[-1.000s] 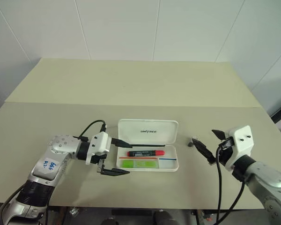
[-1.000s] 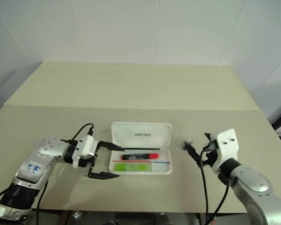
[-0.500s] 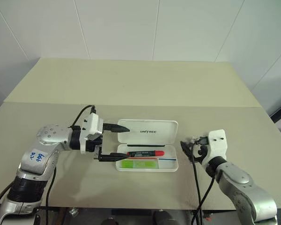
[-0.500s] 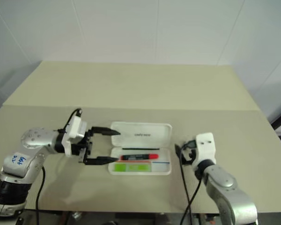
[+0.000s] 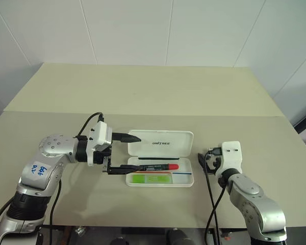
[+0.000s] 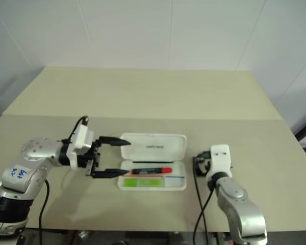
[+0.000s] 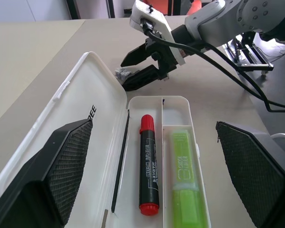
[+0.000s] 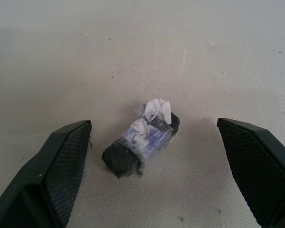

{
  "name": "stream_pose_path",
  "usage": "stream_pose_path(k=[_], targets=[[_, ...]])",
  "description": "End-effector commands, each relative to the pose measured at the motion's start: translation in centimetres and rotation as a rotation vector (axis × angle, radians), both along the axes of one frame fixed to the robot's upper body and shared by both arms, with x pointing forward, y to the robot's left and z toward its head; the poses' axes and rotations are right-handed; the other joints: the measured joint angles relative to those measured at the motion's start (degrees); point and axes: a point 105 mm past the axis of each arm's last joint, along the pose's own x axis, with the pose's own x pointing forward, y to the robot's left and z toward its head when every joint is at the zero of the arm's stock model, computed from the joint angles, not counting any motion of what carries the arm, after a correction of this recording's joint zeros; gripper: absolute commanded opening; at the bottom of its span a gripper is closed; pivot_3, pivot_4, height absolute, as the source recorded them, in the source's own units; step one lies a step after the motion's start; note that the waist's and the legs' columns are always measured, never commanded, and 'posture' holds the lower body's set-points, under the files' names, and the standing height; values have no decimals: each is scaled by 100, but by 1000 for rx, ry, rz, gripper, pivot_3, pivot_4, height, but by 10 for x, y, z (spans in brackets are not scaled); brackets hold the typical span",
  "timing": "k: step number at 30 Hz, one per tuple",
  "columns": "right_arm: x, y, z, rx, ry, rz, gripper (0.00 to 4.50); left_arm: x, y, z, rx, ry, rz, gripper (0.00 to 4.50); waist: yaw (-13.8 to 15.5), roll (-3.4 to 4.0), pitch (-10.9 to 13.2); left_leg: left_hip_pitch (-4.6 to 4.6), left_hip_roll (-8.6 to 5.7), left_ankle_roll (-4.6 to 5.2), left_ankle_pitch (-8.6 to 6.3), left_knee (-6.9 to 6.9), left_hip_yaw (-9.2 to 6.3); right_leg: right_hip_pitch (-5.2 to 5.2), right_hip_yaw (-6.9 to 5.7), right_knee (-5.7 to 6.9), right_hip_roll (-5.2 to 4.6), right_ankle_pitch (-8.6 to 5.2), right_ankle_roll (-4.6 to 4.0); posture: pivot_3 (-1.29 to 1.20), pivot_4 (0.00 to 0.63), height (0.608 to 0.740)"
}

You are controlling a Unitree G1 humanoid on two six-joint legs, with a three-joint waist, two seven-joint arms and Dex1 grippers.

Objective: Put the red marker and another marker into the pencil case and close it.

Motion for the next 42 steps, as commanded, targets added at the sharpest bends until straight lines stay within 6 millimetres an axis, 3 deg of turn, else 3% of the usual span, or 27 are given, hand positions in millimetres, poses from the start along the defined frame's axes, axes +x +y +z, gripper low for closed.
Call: stream_pose_path(k=[1, 11, 19, 25, 30, 35, 42], targets=[[3, 1, 8, 14, -40, -11, 3863, -4, -1, 15, 3, -71, -14, 4500, -4, 0, 0, 0, 0, 0, 0, 0, 0, 0, 0, 0, 0, 0, 0, 0, 150, 740], [5, -5, 13, 7, -44, -39, 400, 0, 0, 15, -2, -86, -4, 4500, -2, 0, 0, -2, 0, 0, 0, -2, 0, -2, 0, -1, -1, 0, 0, 0, 150, 740], [7, -23, 23, -24, -74, -63, 369, 0, -2, 12, -14, -84, -16, 4500, -1, 0, 0, -2, 0, 0, 0, -3, 1, -2, 0, -1, 0, 0, -1, 0, 150, 740], [3, -49, 67, -82, -257, 66, 369, 1, -5, 7, -23, -74, -35, 4500, 6, 2, 2, -4, -1, 0, 0, -2, 6, -2, 2, -4, -2, 0, 1, 0, 150, 740], [-10, -59, 85, -157, -316, 235, 369, 2, -4, 3, -25, -72, -38, 4500, 6, 2, 2, -3, -1, 2, -1, -4, 4, 0, 0, -7, 0, -1, 2, 0, 150, 740], [-38, -37, 95, -207, -302, 589, 369, 2, -1, -2, -28, -59, -34, 4500, 7, 4, 3, -2, -1, 3, -2, 0, 6, 5, 2, -7, 0, -1, 3, 0, 150, 740], [-52, -2, 80, -302, -194, 954, 369, -3, 6, -10, -13, -37, -38, 4500, -1, 4, 3, 4, -1, 4, -2, 14, 6, 15, 5, -6, -1, 3, 10, 0, 150, 740]])
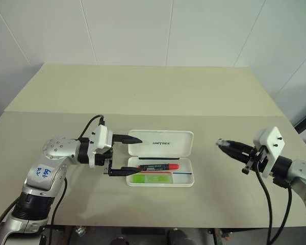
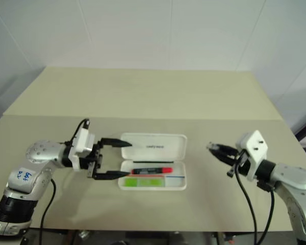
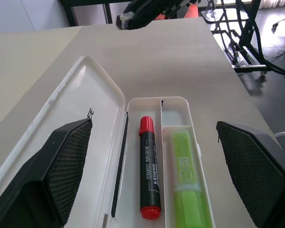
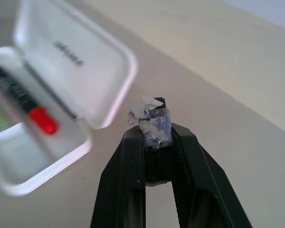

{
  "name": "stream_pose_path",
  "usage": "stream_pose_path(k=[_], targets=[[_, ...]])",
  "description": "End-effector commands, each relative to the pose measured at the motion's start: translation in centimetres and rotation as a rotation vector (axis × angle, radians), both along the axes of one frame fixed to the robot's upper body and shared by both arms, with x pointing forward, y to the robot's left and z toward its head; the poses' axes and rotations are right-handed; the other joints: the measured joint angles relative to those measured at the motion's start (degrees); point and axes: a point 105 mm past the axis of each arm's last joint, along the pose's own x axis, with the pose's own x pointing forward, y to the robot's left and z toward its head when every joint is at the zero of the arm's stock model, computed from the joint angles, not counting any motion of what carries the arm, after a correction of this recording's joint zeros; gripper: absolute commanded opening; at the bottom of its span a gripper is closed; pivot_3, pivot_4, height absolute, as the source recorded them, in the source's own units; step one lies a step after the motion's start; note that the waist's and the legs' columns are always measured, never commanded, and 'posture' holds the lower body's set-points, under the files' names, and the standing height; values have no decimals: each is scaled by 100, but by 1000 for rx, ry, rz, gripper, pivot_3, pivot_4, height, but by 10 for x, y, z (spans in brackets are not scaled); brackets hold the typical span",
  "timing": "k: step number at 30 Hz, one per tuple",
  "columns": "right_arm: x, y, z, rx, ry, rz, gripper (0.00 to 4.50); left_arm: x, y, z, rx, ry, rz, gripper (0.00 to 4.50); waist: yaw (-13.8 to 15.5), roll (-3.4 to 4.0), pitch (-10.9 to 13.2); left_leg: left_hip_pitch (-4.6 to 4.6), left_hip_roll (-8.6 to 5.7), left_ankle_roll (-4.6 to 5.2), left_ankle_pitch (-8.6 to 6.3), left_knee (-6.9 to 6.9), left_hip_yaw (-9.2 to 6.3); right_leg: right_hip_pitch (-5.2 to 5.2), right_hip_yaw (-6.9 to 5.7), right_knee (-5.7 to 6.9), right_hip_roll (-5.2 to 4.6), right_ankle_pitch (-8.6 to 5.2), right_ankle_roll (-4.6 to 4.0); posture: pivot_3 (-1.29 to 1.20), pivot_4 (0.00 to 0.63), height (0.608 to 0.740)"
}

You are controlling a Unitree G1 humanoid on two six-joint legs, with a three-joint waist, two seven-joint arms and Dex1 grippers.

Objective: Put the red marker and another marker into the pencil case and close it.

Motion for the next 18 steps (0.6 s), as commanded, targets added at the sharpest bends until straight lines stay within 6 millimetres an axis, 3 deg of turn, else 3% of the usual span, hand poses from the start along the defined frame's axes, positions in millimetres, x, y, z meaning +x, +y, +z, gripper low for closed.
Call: stream_pose_path(k=[1, 8, 18], targets=[[-8, 24, -1, -55, -2, 183, 369, -4, 7, 0, 7, -17, -4, 4500, 0, 0, 0, 1, 0, 0, 0, 0, -1, 0, 0, 0, 0, 0, 0, 0, 150, 740], [-10, 52, -19, -104, 39, 377, 369, -8, 21, -8, 48, 2, 3, 4500, 19, -1, 1, -1, 0, 0, 0, -1, -1, 0, -2, -3, -3, 0, 0, 0, 150, 740], [-8, 70, -39, -143, 72, 500, 369, -7, 29, -9, 60, -11, 48, 4500, 9, -1, 1, 0, 0, 0, 0, 0, -2, -1, -3, -1, -3, -1, -1, 0, 150, 740]])
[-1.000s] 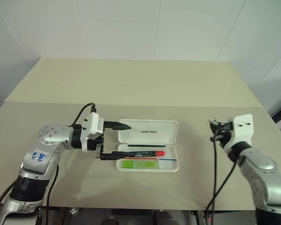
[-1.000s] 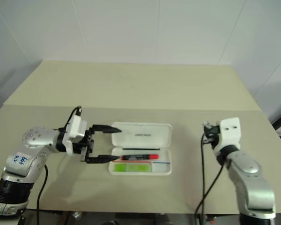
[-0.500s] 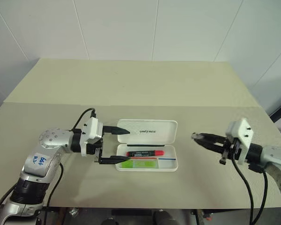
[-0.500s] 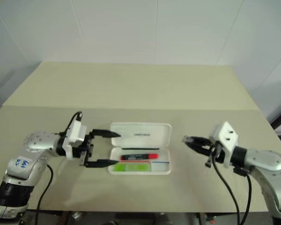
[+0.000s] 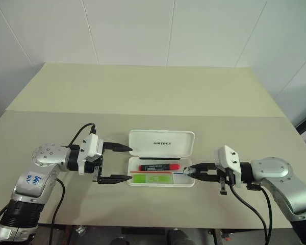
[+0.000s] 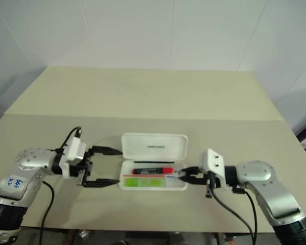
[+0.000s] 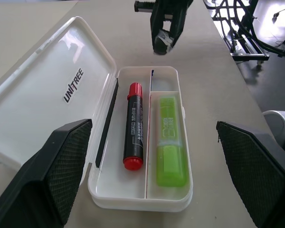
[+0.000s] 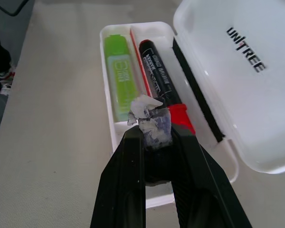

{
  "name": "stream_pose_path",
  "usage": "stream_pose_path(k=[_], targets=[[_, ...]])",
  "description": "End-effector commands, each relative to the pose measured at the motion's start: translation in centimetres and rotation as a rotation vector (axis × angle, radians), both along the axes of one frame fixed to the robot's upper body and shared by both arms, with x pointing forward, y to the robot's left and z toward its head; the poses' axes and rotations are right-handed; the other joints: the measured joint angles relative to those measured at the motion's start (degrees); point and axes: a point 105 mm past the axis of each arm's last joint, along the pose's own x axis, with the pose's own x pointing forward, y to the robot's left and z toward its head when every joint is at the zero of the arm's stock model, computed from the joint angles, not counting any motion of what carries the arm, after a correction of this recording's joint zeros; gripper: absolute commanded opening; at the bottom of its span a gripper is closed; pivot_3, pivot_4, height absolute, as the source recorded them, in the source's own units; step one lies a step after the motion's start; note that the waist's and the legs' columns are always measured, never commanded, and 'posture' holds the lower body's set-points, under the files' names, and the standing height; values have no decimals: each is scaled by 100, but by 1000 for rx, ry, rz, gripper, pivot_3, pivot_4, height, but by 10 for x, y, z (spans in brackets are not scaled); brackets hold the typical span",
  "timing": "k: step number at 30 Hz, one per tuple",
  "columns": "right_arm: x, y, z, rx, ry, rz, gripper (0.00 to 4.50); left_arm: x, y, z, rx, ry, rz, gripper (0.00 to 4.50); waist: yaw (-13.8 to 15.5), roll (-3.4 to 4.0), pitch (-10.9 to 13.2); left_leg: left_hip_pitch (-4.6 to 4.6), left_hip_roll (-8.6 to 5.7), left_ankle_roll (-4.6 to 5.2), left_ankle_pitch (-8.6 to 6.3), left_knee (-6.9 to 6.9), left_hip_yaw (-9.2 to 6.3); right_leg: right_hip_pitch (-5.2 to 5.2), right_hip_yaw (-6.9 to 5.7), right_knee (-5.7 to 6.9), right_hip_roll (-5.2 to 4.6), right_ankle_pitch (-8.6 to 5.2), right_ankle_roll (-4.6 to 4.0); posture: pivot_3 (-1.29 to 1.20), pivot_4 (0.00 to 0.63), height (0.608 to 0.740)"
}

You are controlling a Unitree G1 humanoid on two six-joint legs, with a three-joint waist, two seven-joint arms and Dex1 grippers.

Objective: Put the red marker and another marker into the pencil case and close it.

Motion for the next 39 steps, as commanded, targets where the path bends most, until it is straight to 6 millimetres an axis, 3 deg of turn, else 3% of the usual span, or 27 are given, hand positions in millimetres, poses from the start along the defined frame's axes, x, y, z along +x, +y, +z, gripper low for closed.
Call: stream_pose_path(k=[1, 8, 23, 30, 35, 39], targets=[[2, 6, 3, 6, -36, 39, 369, -2, 3, 9, 7, -48, 13, 4500, -9, 0, 0, 0, 0, 0, 0, 0, 0, 0, 0, 1, 0, 0, 0, 0, 150, 740], [8, 12, -2, 9, -35, 57, 369, -2, 4, 9, 14, -53, 19, 4500, -2, 0, 0, 1, 1, 0, 0, 0, -1, -1, -1, 3, 0, 0, 0, 0, 150, 740], [2, 15, -19, -20, -15, 98, 369, -1, 5, 12, 26, -63, 16, 4500, -6, 0, 0, 2, 0, 0, 0, 3, -1, 0, -1, 7, 1, 0, 0, 0, 150, 740], [7, 14, -22, -34, -32, 95, 2709, 1, 4, 14, 30, -68, 8, 4500, -7, 0, 0, 2, 0, 0, 0, 5, -1, 0, -1, 8, 0, 0, 0, 0, 150, 740], [8, 10, -12, -33, -50, 91, 4447, 1, 4, 15, 30, -69, 7, 4500, -7, 0, 0, 2, 0, 0, 0, 5, -1, 0, -1, 10, 0, 0, 0, 0, 150, 740], [2, 7, 5, -2, -39, 85, 4479, 3, 3, 15, 19, -65, 13, 4500, -2, 0, 0, 2, 0, 0, 0, 8, -1, 0, -1, 12, 0, 0, 0, 0, 150, 740]])
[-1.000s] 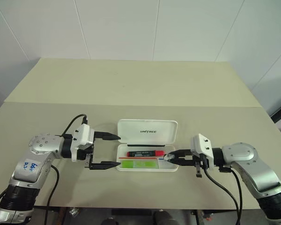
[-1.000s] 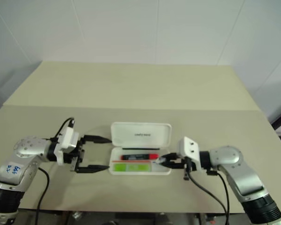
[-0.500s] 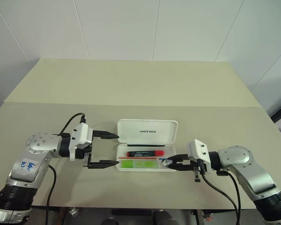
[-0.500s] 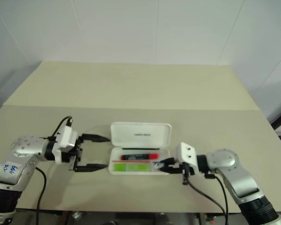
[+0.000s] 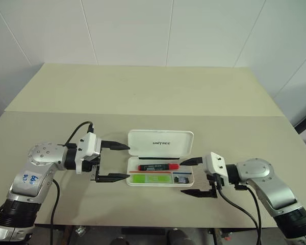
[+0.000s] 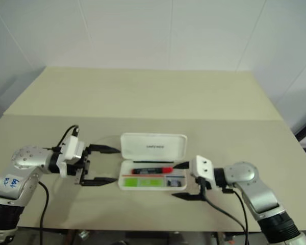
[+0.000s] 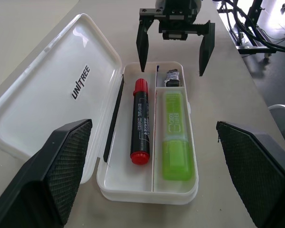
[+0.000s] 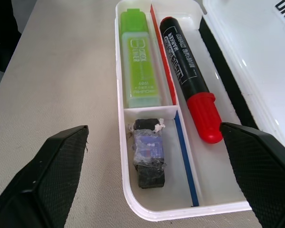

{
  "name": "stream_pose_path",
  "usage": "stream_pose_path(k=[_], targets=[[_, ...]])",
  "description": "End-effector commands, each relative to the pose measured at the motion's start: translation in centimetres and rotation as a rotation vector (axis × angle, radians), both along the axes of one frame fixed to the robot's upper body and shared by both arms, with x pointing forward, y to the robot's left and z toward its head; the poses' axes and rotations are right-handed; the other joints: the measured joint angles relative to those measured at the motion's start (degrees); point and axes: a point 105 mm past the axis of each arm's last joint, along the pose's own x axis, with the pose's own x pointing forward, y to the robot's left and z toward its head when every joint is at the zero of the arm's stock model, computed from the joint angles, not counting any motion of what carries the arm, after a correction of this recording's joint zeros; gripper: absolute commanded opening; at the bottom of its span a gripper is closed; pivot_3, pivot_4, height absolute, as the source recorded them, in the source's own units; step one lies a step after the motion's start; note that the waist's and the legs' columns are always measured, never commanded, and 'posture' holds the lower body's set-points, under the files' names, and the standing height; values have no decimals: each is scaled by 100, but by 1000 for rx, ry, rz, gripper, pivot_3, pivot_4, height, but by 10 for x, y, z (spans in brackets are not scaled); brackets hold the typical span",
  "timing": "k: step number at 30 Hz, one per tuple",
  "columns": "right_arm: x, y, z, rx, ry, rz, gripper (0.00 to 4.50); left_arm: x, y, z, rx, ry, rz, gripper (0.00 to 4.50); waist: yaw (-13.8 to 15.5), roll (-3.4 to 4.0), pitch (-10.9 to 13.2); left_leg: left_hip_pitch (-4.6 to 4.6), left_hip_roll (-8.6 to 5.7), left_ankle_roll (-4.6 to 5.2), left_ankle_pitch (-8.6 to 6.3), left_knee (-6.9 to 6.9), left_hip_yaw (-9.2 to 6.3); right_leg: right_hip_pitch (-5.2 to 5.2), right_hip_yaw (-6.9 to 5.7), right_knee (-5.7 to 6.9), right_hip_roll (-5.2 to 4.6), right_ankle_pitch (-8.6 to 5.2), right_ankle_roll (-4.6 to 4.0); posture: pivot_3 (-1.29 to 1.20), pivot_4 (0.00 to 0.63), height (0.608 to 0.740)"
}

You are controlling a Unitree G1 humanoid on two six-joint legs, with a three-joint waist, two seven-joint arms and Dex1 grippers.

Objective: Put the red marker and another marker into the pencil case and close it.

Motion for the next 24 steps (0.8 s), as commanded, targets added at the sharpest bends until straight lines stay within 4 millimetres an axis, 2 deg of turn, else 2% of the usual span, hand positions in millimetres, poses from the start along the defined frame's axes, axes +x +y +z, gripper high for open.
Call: stream_pose_path(k=[1, 10, 14, 19, 24], targets=[[-9, -3, 31, 44, -36, 12, 4479, 1, 0, 9, -6, -35, -3, 4500, 4, 0, 0, 0, 0, 0, 0, 0, -1, 0, 0, 1, 0, 0, 0, 0, 150, 740], [-24, -21, 69, 139, -85, -110, 4479, 6, 9, 13, -62, 8, 57, 4500, -1, 0, 0, 0, 0, 0, 0, 0, -6, 2, -4, 3, 2, -1, -1, 0, 150, 740], [-33, -24, 83, 167, -107, -140, 4479, 9, 21, 14, -64, 13, 88, 4500, 10, 0, 0, 0, 0, 0, 0, 1, -7, 2, -5, 5, 4, -1, -1, 0, 150, 740], [-32, -32, 87, 154, -124, -183, 4500, 22, 33, 29, -135, -4, 150, 2915, 12, -1, 0, 0, 0, 0, 0, 3, -7, 2, -5, 4, 4, -1, -1, 0, 150, 740], [-27, -35, 86, 150, -138, -203, 4500, 23, 30, 30, -166, 12, 134, 1203, 8, -1, 0, -1, 0, 0, 0, 1, -5, 2, -4, 3, 3, -1, -1, 0, 150, 740]])
